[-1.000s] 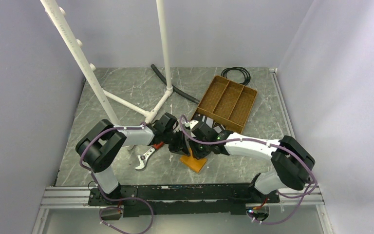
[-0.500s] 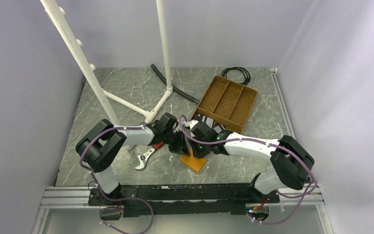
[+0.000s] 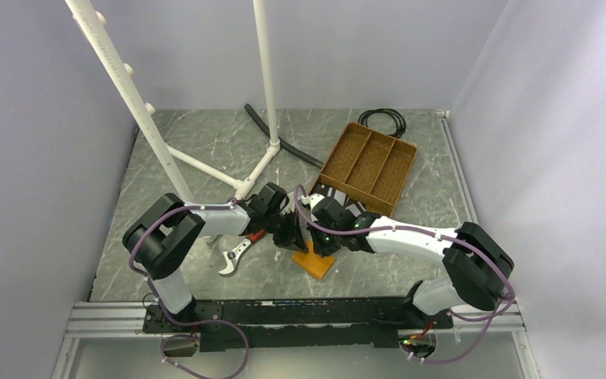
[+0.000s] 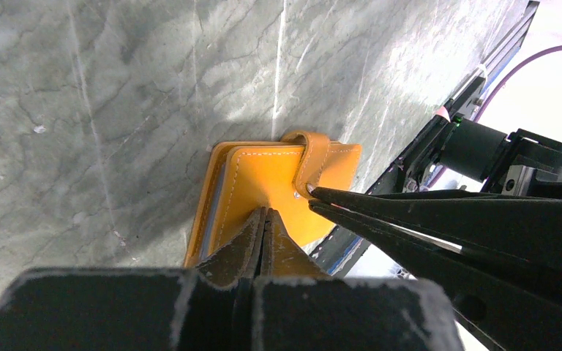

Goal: Put the credit cards into the card holder
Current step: Close the card holder at the center of the board.

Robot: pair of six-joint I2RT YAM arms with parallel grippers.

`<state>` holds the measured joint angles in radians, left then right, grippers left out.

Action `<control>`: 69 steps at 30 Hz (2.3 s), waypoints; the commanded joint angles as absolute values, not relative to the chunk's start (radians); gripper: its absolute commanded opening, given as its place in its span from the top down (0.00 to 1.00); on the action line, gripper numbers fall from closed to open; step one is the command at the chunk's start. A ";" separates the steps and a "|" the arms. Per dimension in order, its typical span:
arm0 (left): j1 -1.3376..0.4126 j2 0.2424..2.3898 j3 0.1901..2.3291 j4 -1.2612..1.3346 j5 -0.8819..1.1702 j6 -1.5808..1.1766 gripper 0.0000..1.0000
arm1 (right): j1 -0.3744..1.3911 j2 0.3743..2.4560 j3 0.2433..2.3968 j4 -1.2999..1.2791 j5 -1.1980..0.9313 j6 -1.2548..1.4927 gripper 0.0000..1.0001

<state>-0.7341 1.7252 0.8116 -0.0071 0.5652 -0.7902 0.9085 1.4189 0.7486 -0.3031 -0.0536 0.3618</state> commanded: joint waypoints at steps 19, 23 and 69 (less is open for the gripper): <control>-0.738 1.749 0.787 -0.022 0.520 -0.783 1.00 | 0.920 1.441 0.694 -0.232 -0.143 0.420 1.00; -0.738 1.750 0.788 -0.027 0.516 -0.783 1.00 | 0.928 1.433 0.680 -0.246 -0.150 0.425 1.00; -0.737 1.743 0.782 -0.057 0.480 -0.778 1.00 | 0.977 1.314 0.134 0.275 0.070 1.002 1.00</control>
<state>-0.7399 1.7290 0.8062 -0.0147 0.5823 -0.8078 1.0267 1.2518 0.2497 0.3840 0.1089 0.9840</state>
